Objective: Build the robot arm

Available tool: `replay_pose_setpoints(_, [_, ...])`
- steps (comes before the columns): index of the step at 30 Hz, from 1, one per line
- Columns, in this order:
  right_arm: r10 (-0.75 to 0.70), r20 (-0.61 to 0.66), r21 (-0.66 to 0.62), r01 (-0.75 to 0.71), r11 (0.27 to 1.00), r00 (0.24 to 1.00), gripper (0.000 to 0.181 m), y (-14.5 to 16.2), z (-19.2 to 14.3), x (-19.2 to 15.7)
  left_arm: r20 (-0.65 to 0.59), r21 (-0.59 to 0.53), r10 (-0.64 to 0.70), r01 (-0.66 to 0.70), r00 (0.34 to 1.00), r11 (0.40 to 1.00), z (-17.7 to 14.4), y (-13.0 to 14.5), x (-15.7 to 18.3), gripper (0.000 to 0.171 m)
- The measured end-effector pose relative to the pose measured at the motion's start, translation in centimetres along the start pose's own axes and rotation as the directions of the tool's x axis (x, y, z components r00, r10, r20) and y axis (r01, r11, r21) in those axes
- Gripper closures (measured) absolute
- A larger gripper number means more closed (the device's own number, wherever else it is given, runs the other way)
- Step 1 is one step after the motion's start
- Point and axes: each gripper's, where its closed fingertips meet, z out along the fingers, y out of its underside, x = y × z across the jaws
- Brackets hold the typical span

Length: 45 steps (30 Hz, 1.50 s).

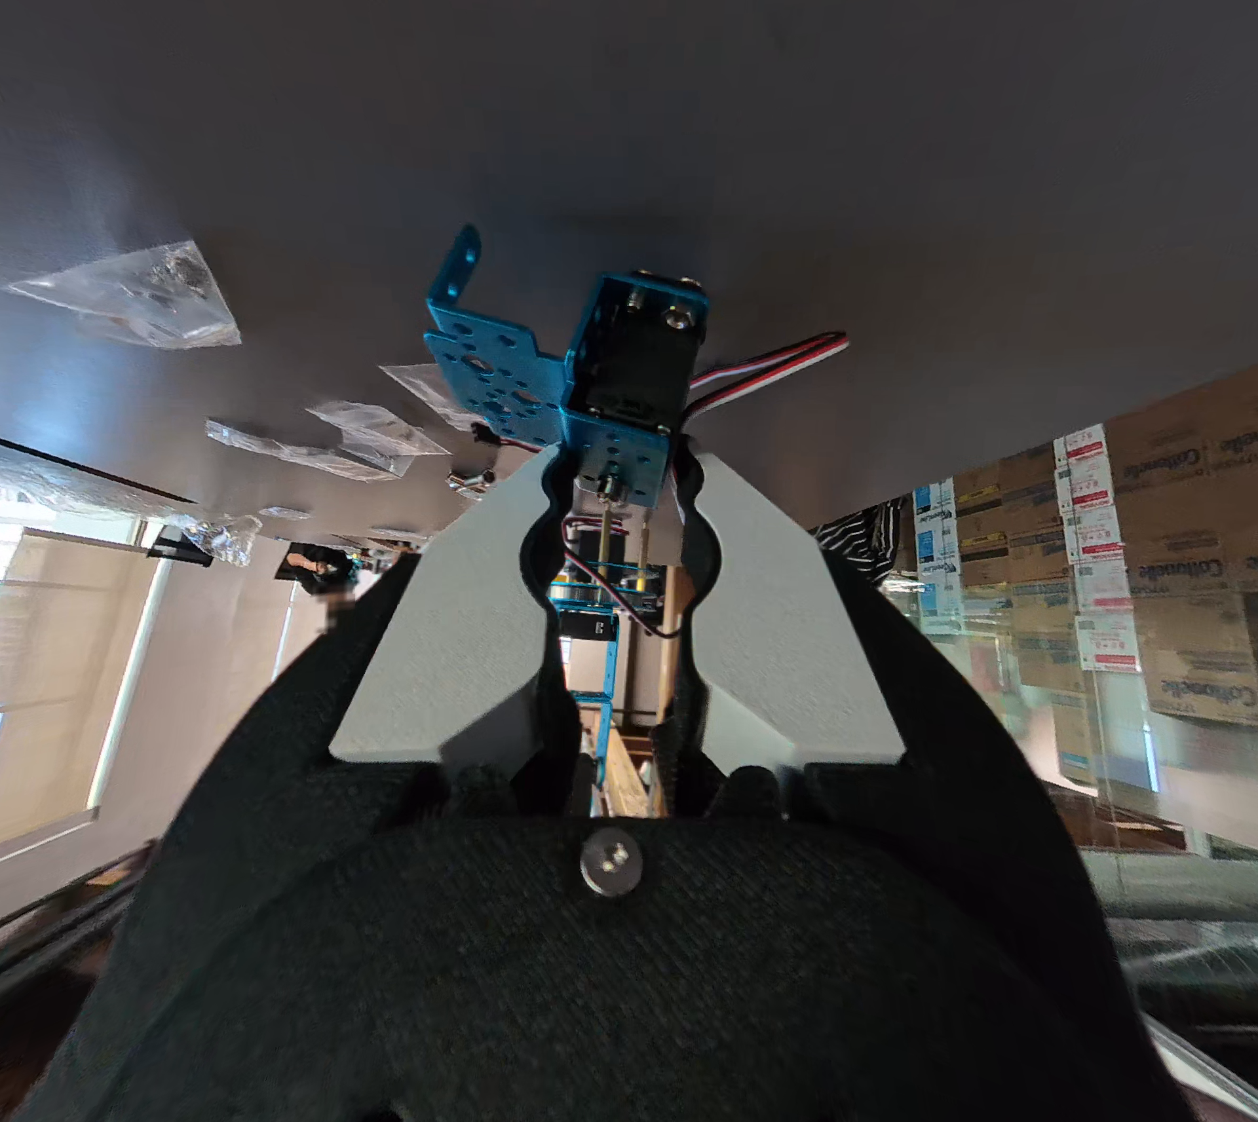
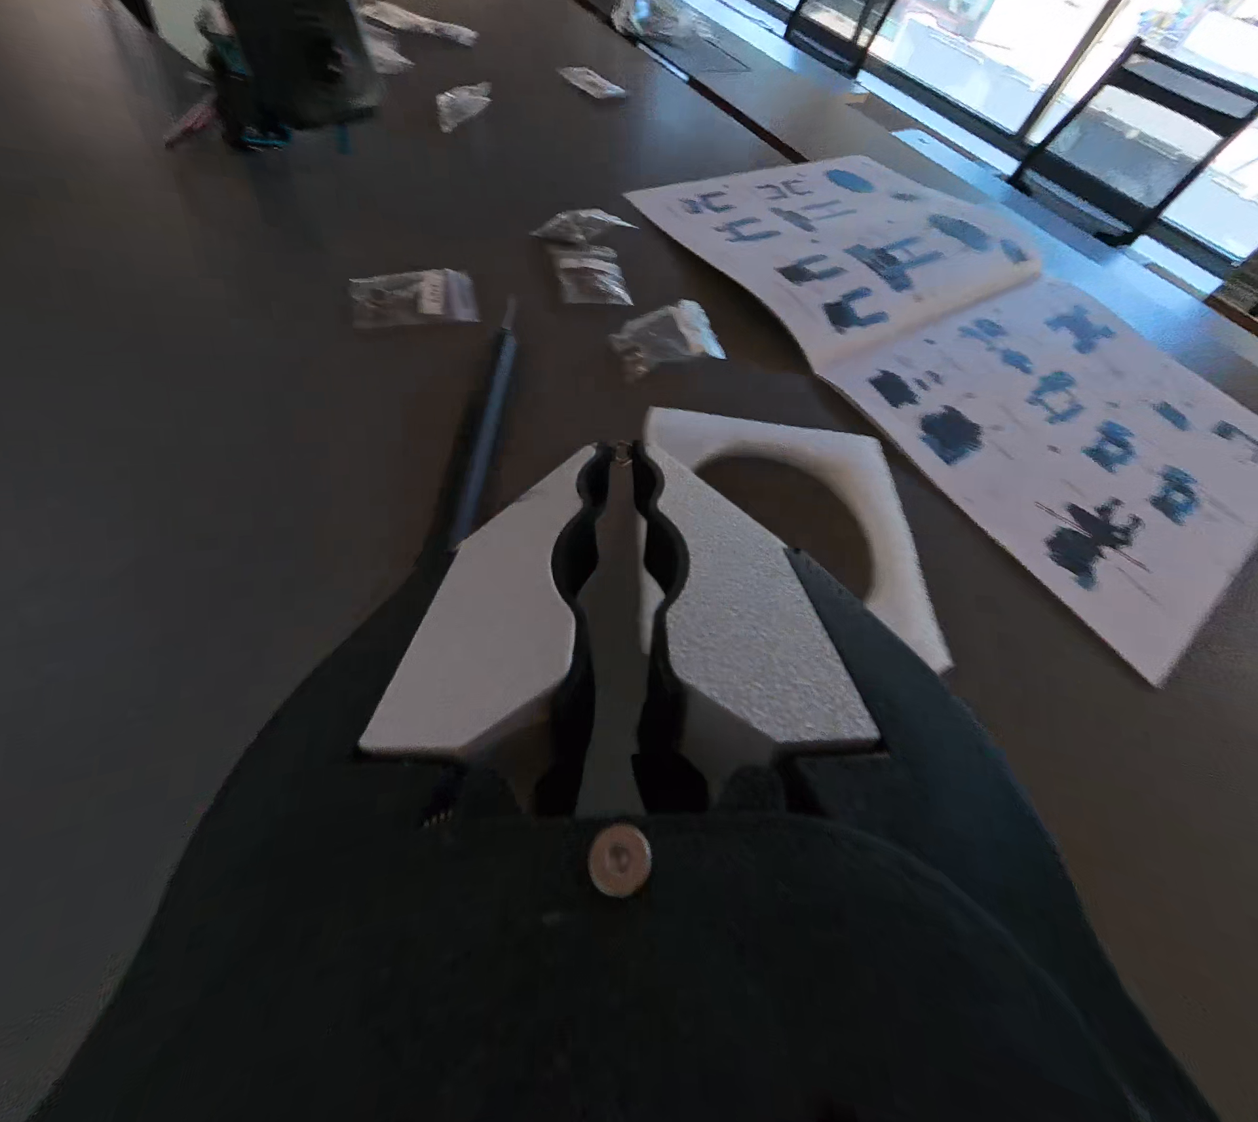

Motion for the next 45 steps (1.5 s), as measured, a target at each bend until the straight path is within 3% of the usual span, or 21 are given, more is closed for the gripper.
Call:
replay_pose_setpoints(6, [-0.102,-0.132,-0.043,0.097,0.994,0.986,0.174,3.6,-1.3,6.0,-0.022,-0.039,-0.051,0.050,0.998,0.998,-1.0,-0.5,0.6,0.144])
replay_pose_setpoints(15, [-0.063,-0.098,-0.027,0.061,0.998,0.993,0.174,4.2,-0.8,5.2,-0.033,-0.109,-0.085,0.081,0.996,0.991,-1.8,-1.0,0.8,0.145])
replay_pose_setpoints(22, [-0.086,-0.086,-0.039,0.082,0.996,0.993,0.175,4.4,-0.6,5.2,-0.084,-0.127,-0.134,0.123,0.987,0.984,-1.9,-1.0,0.9,0.145])
replay_pose_setpoints(45, [-0.077,-0.073,-0.022,0.076,0.997,0.994,0.174,4.1,-0.7,5.1,-0.083,-0.143,-0.171,0.158,0.982,0.977,-2.0,-1.0,0.8,0.134])
